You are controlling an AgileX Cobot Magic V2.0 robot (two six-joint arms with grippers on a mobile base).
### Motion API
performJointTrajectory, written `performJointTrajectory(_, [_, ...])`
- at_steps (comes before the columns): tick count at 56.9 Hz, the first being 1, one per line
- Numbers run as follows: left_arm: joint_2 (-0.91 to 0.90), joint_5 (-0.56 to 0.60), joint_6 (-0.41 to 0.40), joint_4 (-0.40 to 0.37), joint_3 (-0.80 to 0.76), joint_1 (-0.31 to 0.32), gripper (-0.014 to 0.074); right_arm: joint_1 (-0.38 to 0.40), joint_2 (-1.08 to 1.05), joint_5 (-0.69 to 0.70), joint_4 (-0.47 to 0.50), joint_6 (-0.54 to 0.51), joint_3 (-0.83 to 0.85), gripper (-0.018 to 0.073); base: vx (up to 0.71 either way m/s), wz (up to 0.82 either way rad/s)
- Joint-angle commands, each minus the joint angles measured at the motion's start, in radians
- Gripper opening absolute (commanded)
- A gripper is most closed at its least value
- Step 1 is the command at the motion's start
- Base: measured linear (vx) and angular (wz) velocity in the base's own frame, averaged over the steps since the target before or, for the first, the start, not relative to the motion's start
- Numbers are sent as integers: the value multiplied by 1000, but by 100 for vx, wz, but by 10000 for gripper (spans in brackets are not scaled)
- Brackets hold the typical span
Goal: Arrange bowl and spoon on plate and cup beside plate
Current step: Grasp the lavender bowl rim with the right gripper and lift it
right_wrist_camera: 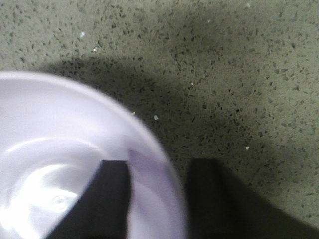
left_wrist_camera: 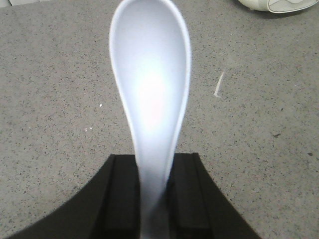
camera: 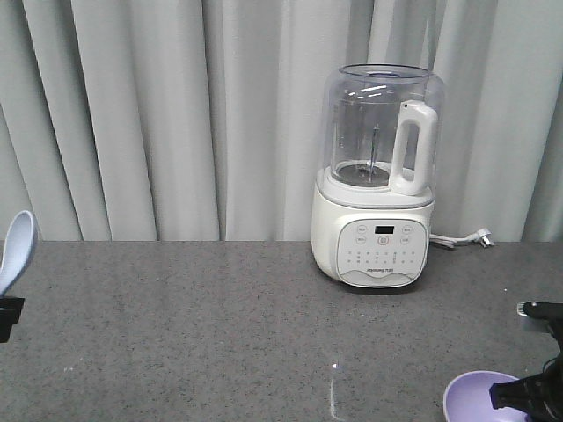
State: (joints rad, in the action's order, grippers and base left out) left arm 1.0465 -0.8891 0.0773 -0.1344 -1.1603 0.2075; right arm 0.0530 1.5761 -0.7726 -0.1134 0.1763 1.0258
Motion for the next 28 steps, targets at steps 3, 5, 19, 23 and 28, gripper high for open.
performJointTrajectory(3, [-17, 60, -1, -15, -25, 8, -6, 4, -54, 39, -19, -8, 36, -16, 0, 0])
performJointTrajectory(5, [-17, 60, -1, -15, -25, 8, -6, 4, -61, 39, -19, -8, 36, -15, 0, 0])
performJointTrajectory(19, [-20, 65, -1, -15, -25, 8, -6, 4, -229, 46, -8, -17, 36, -11, 0, 0])
performJointTrajectory(23, [-33, 73, -1, -15, -25, 8, -6, 4, -313, 64, 9, -34, 36, -11, 0, 0])
performJointTrajectory(28, [-55, 86, -1, -15, -25, 8, -6, 4, -451, 88, 64, -94, 35, -11, 0, 0])
